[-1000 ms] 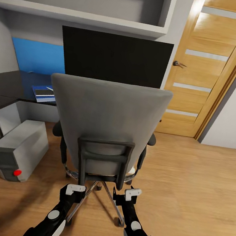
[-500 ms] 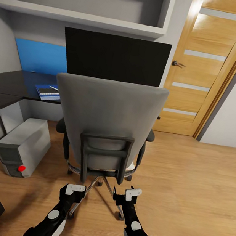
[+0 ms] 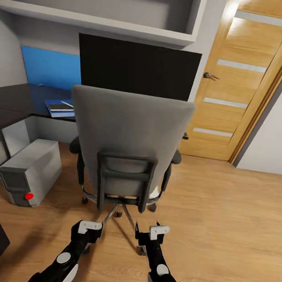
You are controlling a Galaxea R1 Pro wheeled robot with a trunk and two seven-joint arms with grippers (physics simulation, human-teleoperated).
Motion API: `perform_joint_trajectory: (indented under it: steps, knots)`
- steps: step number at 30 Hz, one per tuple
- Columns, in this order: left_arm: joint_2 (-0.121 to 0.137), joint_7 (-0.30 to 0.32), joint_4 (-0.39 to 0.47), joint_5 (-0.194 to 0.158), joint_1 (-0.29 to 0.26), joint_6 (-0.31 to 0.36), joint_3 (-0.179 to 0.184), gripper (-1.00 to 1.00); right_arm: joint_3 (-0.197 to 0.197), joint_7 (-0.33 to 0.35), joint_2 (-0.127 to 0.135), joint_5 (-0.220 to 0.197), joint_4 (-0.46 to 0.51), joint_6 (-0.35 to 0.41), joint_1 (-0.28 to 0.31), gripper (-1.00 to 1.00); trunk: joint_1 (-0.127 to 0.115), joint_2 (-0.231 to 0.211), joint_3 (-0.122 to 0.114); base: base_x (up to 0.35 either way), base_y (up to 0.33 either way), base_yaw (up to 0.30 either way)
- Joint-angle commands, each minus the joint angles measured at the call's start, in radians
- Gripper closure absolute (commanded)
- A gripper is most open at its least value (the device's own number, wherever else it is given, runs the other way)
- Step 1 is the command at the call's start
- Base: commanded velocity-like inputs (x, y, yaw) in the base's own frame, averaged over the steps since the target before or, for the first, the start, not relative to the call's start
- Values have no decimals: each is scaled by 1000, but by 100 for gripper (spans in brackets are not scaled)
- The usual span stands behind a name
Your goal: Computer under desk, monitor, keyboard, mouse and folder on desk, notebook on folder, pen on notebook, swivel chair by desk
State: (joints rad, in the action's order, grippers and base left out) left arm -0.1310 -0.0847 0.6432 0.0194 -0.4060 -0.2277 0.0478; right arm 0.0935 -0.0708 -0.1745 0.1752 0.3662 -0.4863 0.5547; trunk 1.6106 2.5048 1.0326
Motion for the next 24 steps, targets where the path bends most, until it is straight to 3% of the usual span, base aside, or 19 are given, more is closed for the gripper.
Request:
perform_joint_trajectory:
  steps: [1, 24]
  knots:
    - [1, -9, -1, 2, 0, -3, 4, -100, 2, -7, 0, 9, -1, -1, 1, -100, -1, 0, 1, -263, -89, 0]
    - [16, -10, -17, 2, 0, -3, 2, -100, 0, -11, 0, 10, -9, 3, 1, -100, -1, 0, 1, -293, -101, 0]
